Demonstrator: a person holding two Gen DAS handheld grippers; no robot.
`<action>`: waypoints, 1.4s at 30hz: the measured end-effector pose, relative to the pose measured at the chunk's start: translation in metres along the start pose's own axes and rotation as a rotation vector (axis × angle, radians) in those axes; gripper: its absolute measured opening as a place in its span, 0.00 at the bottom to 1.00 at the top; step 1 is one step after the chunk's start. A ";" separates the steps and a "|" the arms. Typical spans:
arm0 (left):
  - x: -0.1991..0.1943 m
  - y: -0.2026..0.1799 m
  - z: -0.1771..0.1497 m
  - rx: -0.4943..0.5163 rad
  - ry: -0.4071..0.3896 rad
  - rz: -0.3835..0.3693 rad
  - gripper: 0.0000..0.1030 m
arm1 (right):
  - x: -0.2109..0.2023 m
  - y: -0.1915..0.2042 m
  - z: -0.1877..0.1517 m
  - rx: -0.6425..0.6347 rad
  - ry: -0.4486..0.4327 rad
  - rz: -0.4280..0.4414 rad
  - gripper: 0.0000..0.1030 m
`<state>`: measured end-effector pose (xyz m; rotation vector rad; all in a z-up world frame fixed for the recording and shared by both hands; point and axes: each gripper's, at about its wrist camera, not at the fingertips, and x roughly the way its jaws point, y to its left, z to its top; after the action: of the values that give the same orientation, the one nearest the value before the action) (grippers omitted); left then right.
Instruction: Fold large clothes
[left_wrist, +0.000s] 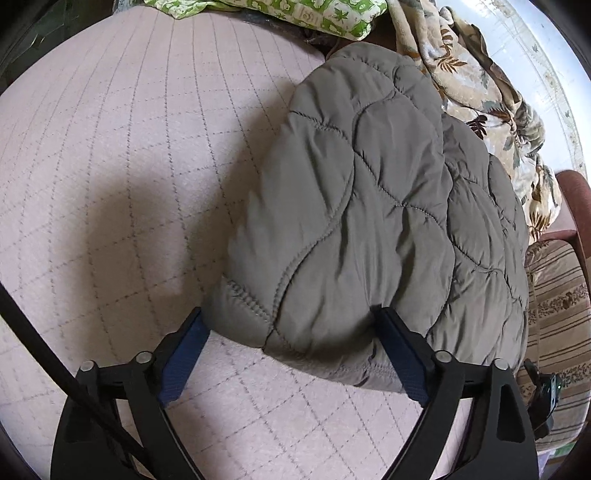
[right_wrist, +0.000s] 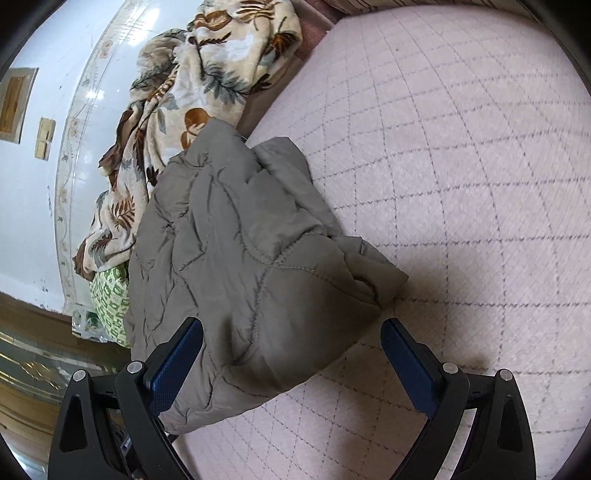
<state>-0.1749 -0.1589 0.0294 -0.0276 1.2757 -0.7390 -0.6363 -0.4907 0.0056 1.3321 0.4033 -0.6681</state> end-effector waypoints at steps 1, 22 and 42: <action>0.004 0.000 -0.001 -0.020 0.002 -0.007 0.91 | 0.003 -0.001 0.000 0.005 0.000 -0.002 0.96; 0.000 -0.063 -0.004 0.192 -0.274 0.187 0.47 | 0.023 0.069 -0.014 -0.388 -0.198 -0.260 0.49; -0.004 -0.096 -0.016 0.435 -0.397 0.383 0.46 | 0.037 0.129 -0.058 -0.937 -0.327 -0.605 0.46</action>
<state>-0.2356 -0.2252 0.0668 0.3961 0.6953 -0.6241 -0.5185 -0.4307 0.0672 0.1864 0.7426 -1.0045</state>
